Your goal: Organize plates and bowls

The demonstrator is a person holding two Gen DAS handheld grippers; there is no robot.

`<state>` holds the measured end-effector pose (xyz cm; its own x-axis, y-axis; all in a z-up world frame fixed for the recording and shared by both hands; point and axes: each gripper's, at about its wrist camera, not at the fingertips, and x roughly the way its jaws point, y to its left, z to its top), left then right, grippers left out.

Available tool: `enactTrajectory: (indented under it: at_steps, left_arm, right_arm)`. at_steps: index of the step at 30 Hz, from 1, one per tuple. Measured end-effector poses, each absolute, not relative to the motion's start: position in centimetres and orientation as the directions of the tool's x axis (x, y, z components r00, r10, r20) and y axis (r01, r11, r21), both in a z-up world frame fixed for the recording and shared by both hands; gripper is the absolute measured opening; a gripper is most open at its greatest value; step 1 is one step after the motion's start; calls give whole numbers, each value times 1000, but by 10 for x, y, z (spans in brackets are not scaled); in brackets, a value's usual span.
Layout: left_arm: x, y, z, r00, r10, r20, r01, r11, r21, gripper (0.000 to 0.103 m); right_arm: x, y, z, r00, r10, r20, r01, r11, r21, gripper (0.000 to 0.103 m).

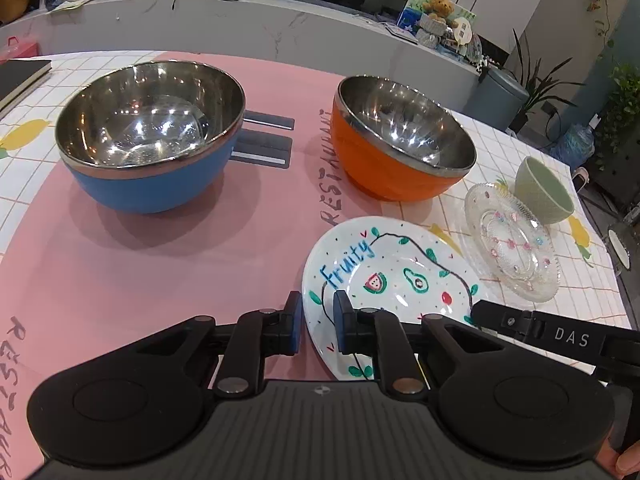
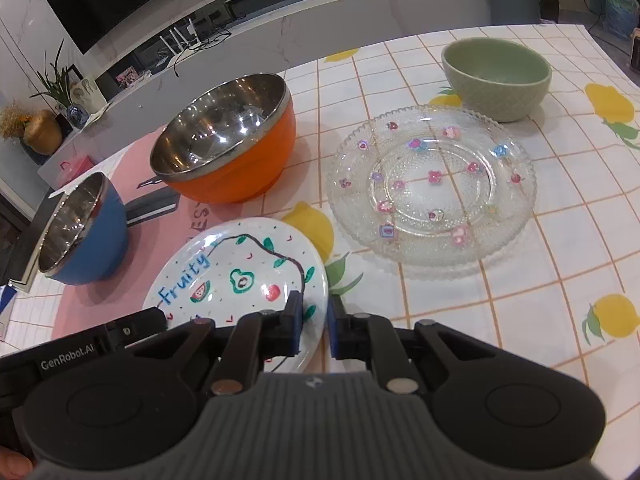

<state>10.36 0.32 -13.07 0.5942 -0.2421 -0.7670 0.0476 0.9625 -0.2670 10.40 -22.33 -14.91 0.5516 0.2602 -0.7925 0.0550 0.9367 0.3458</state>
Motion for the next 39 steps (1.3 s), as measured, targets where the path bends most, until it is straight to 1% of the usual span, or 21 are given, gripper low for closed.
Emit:
enactTrajectory:
  at_steps: [9, 22, 32, 39]
  left_arm:
    - [82, 11, -113, 618, -233, -751, 38, 963, -268, 17]
    - [25, 47, -99, 635, -158, -756, -37, 972, -234, 17]
    - [-22, 83, -103, 611, -127, -781, -98, 967, -235, 17]
    - [-41, 91, -111, 598, -113, -793, -122, 966, -230, 17]
  right_arm:
    - [82, -215, -129, 568, 273, -776, 13, 940, 341, 11]
    - [33, -177, -115, 543, 344, -766, -94, 932, 351, 11]
    - [-3, -143, -113, 482, 394, -782, -195, 919, 343, 11]
    - [-15, -131, -118, 453, 394, -800, -224, 919, 326, 11]
